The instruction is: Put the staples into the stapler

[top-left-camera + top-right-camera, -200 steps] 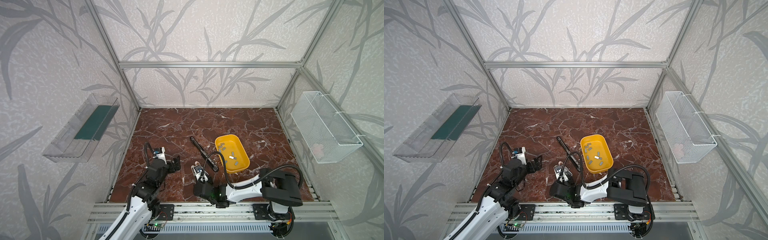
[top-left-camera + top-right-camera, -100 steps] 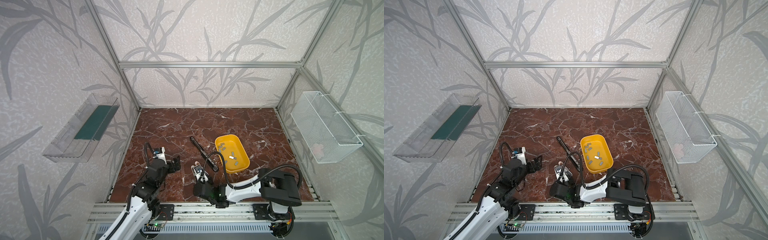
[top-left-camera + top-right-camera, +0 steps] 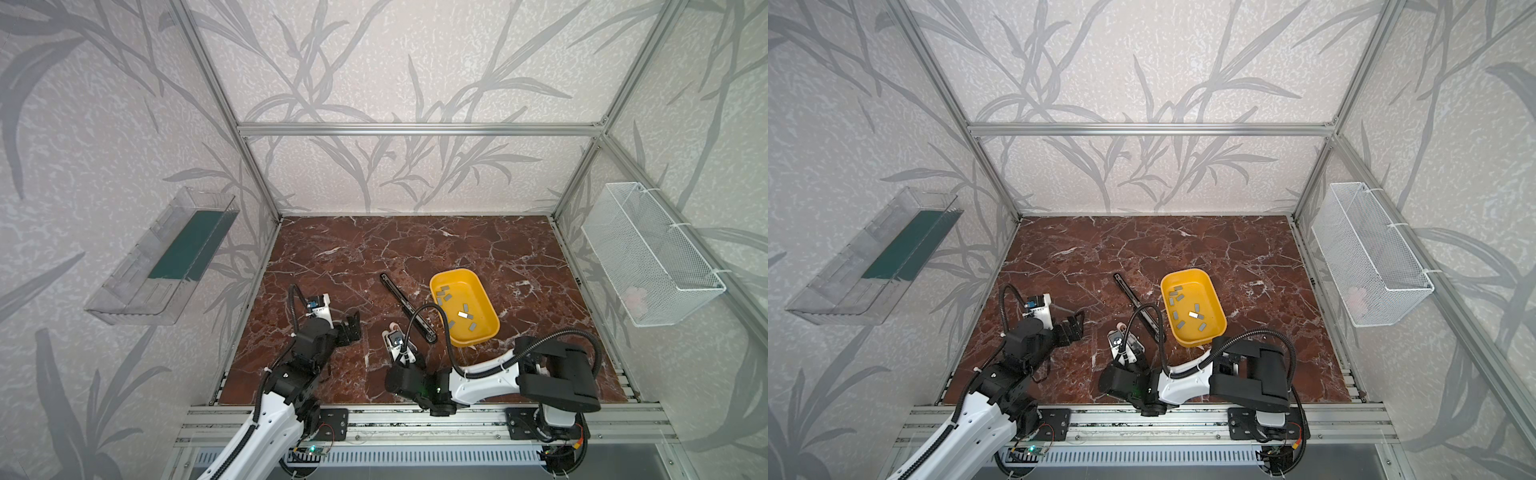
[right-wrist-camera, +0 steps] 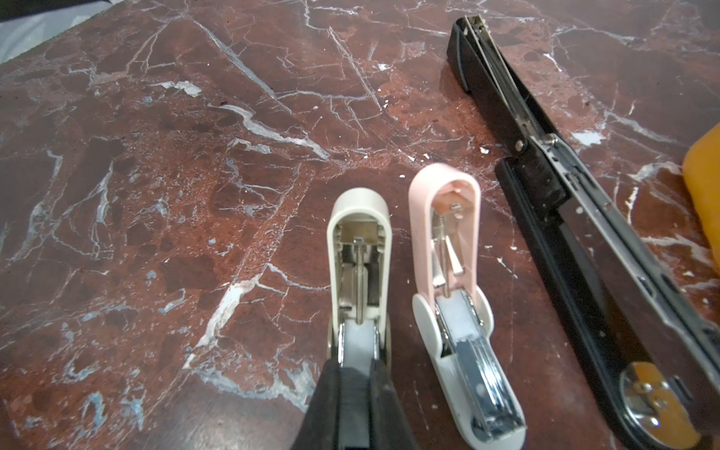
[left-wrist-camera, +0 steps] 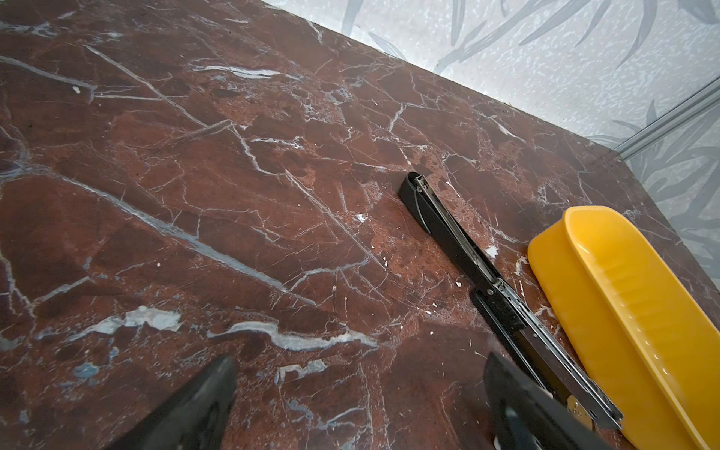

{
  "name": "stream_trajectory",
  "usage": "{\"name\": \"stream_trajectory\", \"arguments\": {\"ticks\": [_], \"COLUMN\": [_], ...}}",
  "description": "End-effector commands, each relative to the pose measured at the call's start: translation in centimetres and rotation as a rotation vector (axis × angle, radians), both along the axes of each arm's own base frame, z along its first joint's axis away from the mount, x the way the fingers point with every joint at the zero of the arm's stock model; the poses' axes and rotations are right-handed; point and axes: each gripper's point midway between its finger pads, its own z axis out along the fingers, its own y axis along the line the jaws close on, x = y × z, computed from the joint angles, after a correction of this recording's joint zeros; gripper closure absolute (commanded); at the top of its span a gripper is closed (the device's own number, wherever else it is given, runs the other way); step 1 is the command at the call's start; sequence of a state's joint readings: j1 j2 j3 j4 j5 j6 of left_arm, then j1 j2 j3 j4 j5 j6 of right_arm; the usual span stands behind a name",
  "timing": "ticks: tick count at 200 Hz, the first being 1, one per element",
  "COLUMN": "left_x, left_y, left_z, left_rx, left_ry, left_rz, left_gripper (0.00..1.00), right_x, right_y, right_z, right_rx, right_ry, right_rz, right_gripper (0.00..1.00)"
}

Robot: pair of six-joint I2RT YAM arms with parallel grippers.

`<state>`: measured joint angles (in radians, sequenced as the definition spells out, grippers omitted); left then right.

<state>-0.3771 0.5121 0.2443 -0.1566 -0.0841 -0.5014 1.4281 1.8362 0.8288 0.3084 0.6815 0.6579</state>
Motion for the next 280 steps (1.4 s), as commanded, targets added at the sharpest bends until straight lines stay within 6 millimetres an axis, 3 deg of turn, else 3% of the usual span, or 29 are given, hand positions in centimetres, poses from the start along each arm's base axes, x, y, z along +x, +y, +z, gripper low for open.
{"name": "stream_trajectory", "arguments": {"ticks": [1,69,145,280], "left_x": [0.2,0.2,0.2,0.2], "left_y": [0.0,0.0,0.0,0.0], "left_z": [0.4,0.4,0.4,0.3], "left_rx": [-0.023,-0.021,-0.021,-0.020], "left_ry": [-0.012,-0.010,-0.011,-0.008], "left_rz": [0.014,0.014,0.013,0.015], "left_gripper": [0.01,0.01,0.01,0.01], "right_x": [0.0,0.1,0.1,0.4], "right_y": [0.2,0.1,0.1,-0.6], "right_z": [0.1,-0.2,2.3,1.8], "right_rx": [-0.014,-0.027,-0.008,-0.043], "right_ry": [-0.020,-0.022,-0.053,-0.071], "right_rz": [-0.012,-0.019,0.007,-0.017], "right_gripper": [0.99,0.99,0.99,0.99]}}
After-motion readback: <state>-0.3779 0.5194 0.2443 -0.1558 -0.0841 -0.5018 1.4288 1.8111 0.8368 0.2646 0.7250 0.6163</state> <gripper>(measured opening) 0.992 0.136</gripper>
